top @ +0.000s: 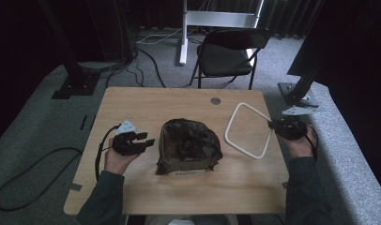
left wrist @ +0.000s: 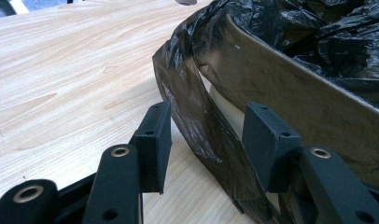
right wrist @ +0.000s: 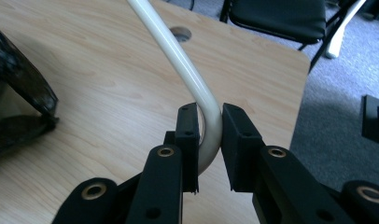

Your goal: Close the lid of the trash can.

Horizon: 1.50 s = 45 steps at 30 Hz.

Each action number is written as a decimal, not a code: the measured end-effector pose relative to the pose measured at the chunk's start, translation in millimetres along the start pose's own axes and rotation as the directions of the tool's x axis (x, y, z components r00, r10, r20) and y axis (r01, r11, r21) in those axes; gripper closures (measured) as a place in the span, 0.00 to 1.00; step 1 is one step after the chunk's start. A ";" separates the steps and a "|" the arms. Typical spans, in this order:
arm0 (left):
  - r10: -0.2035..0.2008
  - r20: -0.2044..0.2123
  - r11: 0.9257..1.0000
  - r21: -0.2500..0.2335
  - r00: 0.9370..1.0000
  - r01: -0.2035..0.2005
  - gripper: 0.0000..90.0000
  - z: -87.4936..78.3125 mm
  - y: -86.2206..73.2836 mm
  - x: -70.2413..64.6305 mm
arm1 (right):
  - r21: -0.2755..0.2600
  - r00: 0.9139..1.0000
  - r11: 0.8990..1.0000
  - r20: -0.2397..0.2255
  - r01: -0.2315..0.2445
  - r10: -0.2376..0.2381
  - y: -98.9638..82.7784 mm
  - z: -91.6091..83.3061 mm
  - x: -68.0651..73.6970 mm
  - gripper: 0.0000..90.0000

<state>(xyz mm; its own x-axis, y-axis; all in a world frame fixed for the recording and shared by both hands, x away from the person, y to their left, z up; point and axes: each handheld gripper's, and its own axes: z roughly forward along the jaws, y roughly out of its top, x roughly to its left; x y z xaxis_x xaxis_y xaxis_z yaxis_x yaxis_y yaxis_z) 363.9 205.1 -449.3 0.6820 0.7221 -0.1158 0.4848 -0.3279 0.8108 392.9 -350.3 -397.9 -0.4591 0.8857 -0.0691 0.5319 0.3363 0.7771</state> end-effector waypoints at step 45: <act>-0.003 0.013 1.000 -0.010 1.000 0.003 0.59 -3.1 0.2 0.4 | -0.074 0.942 0.977 -0.261 0.201 -0.213 100.6 36.3 108.3 0.87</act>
<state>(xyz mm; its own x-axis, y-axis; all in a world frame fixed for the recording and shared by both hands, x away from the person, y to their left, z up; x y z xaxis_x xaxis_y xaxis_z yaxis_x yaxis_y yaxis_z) 362.6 207.2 -447.4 0.6876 0.7150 -0.1262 0.4818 -0.3193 0.8160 422.5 -208.9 -350.0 -0.7313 0.6787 -0.0677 0.3749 0.4829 0.7914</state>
